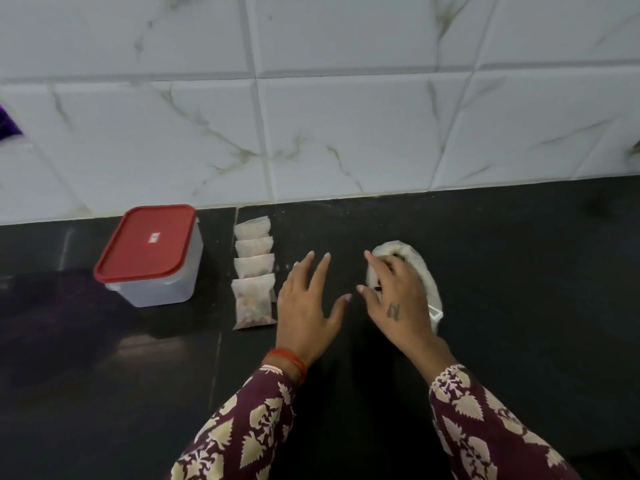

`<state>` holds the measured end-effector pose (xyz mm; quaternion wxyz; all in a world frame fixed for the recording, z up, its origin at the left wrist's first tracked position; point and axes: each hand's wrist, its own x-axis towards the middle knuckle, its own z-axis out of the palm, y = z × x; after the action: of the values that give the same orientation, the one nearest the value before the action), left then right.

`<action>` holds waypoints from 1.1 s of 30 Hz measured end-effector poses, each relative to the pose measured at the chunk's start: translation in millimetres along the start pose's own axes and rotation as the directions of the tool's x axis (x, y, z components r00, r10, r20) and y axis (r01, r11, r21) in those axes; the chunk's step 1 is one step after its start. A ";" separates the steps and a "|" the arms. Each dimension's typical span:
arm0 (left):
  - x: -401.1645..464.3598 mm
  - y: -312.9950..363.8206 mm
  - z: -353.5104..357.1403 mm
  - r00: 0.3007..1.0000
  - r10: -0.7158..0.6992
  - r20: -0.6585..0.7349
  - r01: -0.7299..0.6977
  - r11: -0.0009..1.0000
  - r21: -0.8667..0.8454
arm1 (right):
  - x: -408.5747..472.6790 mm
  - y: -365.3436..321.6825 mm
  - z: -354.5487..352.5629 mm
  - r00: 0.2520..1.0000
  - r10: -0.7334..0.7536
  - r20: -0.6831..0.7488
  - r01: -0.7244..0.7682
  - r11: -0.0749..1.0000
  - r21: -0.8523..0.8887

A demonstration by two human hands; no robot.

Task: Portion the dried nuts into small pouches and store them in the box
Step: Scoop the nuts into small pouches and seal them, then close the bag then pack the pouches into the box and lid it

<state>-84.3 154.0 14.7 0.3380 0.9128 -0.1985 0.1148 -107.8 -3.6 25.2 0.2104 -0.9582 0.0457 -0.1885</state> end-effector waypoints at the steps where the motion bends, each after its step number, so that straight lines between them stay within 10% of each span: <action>1: 0.4 8.0 8.9 0.999 0.015 0.039 -0.016 0.999 0.041 | -2.5 13.2 -5.7 0.999 0.013 -0.030 -0.015 0.998 -0.064; 16: -4.0 38.1 79.7 0.895 0.041 0.445 -0.193 0.933 0.303 | -4.4 68.4 -24.3 0.925 0.292 0.245 -0.205 0.923 -0.325; 33: 31.1 102.5 126.8 0.911 0.161 0.380 -0.259 0.940 0.223 | -20.5 194.1 -75.7 0.789 0.613 -0.039 -0.578 0.763 0.289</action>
<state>-92.0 -9.9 -10.4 0.1551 0.9286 -0.3369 0.0092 -157.2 -205.6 0.2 0.3805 -0.8427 0.3364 -0.1784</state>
